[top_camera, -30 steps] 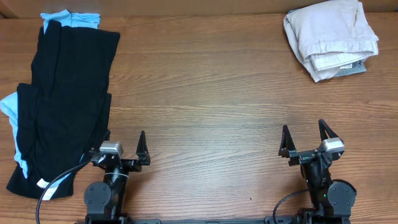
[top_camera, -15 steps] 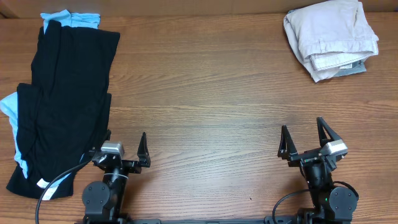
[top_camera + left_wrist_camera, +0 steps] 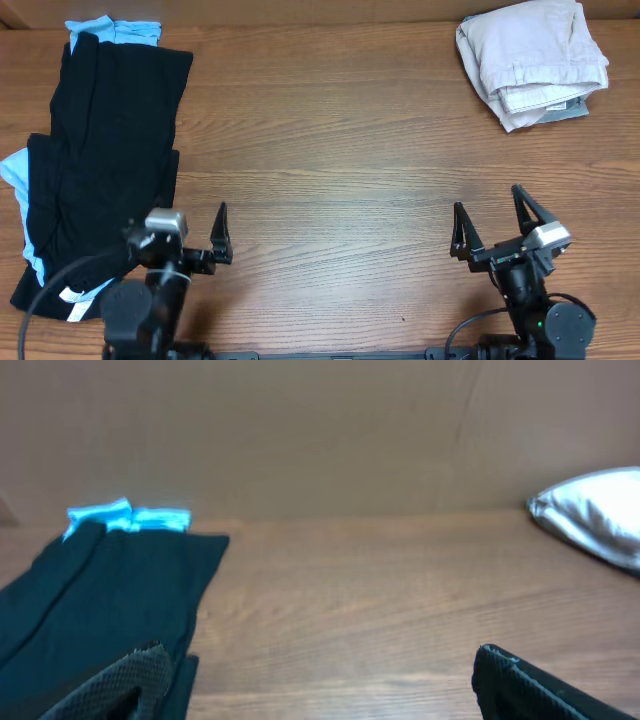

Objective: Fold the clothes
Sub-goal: 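Reach the left gripper to the black garment on the pile and grasp it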

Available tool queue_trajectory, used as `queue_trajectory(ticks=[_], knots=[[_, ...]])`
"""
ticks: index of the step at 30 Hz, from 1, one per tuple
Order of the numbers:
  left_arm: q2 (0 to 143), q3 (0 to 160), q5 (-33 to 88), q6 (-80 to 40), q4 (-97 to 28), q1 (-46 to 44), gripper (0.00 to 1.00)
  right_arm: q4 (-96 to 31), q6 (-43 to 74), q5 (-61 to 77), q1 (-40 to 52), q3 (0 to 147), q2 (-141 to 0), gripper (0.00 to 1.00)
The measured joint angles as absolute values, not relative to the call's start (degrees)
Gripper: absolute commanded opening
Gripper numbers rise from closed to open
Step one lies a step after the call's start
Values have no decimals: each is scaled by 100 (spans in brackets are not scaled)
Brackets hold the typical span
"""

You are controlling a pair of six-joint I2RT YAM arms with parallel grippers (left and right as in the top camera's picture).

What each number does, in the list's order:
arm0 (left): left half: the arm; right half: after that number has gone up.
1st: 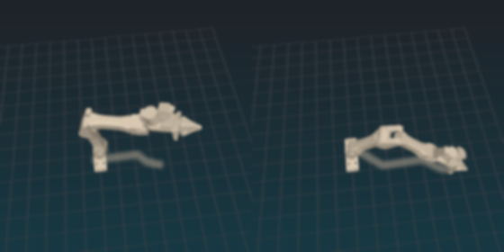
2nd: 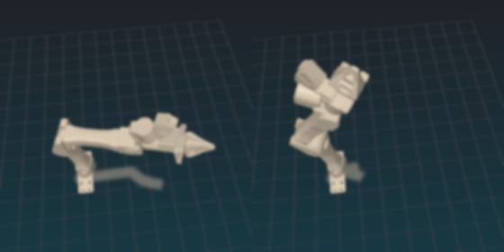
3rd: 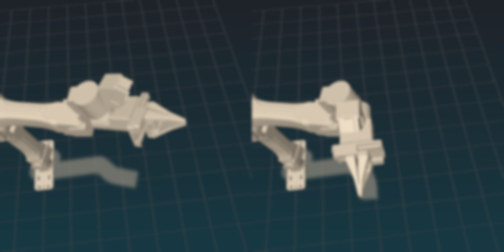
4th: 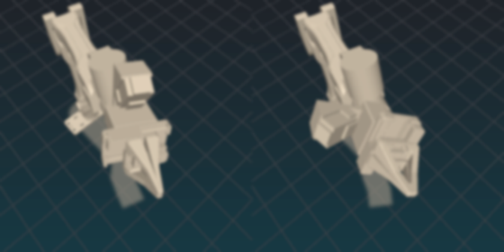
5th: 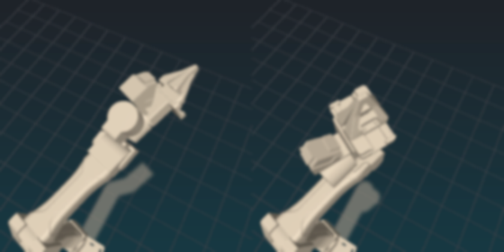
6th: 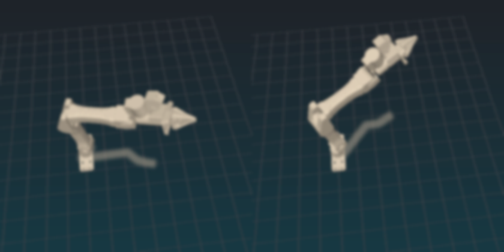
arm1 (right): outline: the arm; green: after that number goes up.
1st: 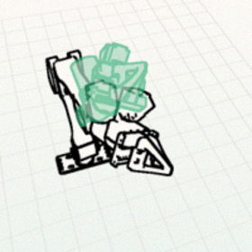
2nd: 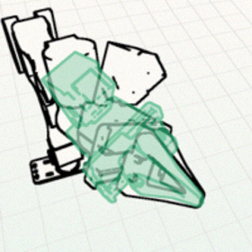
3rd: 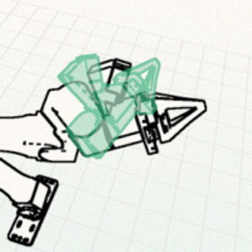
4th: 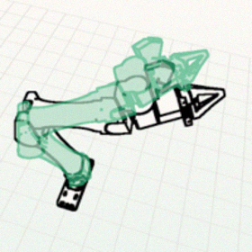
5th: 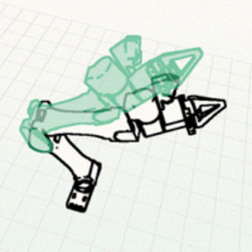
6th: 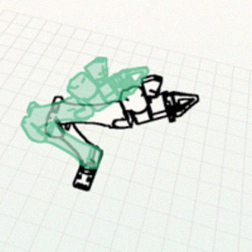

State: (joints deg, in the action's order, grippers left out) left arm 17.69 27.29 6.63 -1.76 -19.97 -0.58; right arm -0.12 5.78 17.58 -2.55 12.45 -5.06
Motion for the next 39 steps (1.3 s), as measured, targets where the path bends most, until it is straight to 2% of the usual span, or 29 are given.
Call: queue_trajectory(ticks=[6, 13, 21, 27, 32, 34, 37, 39], knots=[[3227, 4117, 777, -126, -3127, -58, 100, -469, 578, 1881, -252, 2217, -1588, 100], [4904, 5846, 950, 49, -4510, -58, 100, -1634, 587, 2023, -255, 3859, -3361, 100], [6012, 6628, 1177, 215, -4604, -58, 100, -2727, 596, 2357, -255, 5690, -5586, 100], [6525, 6648, 1096, 318, -4045, 16, 100, -1706, 598, 3402, -255, 6145, -7065, 100], [7107, 6689, 888, 307, -3743, 478, 100, -738, 615, 4598, -255, 6154, -7985, 100], [7349, 6720, 753, 248, -3651, 751, 100, -489, 666, 4936, -252, 6156, -8274, 93], [7745, 6744, 591, 54, -3424, 1291, 97, -281, 764, 5231, -200, 6158, -8709, 75], [8014, 6755, 515, -45, -3256, 1693, 97, -252, 880, 5225, -67, 6160, -9013, 71]])
